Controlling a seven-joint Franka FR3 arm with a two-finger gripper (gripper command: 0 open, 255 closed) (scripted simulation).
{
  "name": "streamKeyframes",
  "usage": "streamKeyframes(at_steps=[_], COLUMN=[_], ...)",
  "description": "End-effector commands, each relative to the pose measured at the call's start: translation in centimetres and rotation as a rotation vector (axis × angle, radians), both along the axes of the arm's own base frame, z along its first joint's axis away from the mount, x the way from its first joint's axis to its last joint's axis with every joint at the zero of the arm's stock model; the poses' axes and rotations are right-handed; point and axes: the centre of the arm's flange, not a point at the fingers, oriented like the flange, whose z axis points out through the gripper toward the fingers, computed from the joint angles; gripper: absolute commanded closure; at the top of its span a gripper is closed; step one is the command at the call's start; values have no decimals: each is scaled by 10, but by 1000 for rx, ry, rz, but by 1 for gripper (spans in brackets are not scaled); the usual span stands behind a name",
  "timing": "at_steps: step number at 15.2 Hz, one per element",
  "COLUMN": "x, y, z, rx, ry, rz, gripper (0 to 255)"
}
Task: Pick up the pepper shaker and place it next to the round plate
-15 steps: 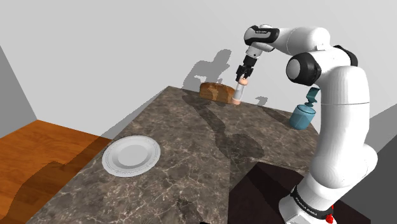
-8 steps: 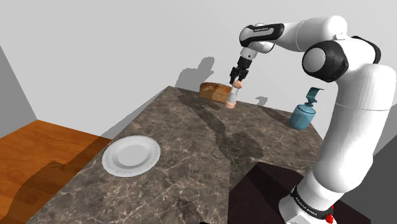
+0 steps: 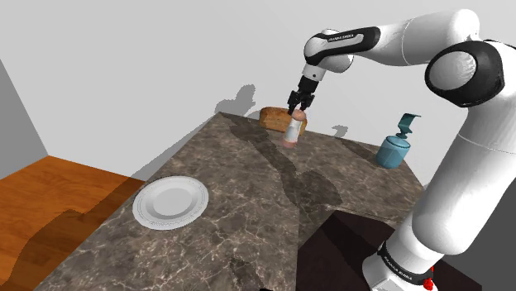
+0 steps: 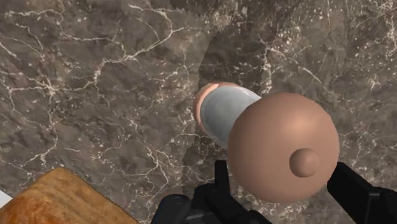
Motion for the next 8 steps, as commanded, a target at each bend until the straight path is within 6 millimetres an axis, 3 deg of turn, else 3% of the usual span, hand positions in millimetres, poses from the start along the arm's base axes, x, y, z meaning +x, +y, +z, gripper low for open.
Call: streamKeyframes(at_steps=[1,8], x=[-3,-16], y=[25,117], z=[-2,-2], rx=[0,0], ry=[0,0], rz=[-1,-1], gripper=[255,255])
